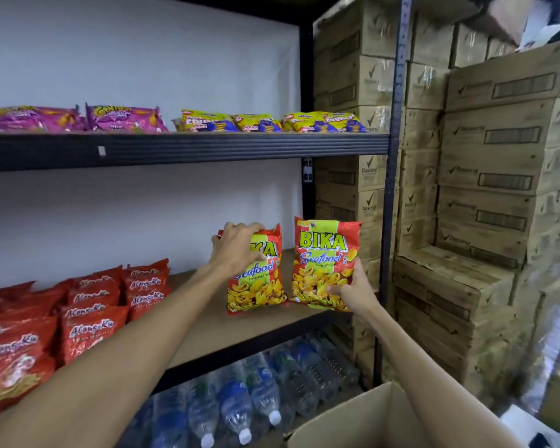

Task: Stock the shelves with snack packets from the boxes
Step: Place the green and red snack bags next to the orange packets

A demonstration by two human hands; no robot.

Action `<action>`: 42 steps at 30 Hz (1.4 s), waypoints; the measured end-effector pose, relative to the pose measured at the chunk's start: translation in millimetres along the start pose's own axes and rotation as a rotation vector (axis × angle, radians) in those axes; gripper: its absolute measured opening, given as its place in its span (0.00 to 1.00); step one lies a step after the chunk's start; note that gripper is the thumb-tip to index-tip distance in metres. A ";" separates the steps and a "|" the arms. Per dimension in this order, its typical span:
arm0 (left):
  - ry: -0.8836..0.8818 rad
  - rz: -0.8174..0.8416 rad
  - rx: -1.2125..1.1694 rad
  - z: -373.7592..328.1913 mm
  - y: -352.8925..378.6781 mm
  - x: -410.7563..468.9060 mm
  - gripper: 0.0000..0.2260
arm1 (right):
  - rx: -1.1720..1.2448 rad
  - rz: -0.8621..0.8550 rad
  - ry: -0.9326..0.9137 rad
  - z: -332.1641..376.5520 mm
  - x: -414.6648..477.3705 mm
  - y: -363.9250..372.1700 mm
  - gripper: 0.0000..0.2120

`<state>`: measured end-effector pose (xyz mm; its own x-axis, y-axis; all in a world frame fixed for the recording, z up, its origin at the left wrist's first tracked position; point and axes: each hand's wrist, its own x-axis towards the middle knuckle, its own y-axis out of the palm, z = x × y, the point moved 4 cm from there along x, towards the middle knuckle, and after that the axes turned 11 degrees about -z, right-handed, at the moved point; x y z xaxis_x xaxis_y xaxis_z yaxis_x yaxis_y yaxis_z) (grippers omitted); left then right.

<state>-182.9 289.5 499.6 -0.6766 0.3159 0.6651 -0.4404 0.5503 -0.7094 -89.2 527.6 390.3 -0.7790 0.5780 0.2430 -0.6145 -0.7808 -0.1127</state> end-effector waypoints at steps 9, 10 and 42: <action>-0.134 -0.104 -0.241 37.6 22.4 -19.8 0.35 | 0.072 0.056 -0.061 -19.2 11.3 56.4 0.39; -0.167 -0.132 -0.268 38.9 22.5 -21.8 0.37 | 0.079 0.049 -0.055 -22.2 11.7 57.9 0.40; -0.813 -0.631 -0.607 147.3 167.9 13.1 0.40 | 0.037 0.034 -0.083 -75.2 186.2 156.3 0.36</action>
<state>-352.7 272.3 354.9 -0.7124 -0.6030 0.3590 -0.6268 0.7768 0.0610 -339.7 531.0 345.4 -0.7853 0.5306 0.3190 -0.5816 -0.8088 -0.0867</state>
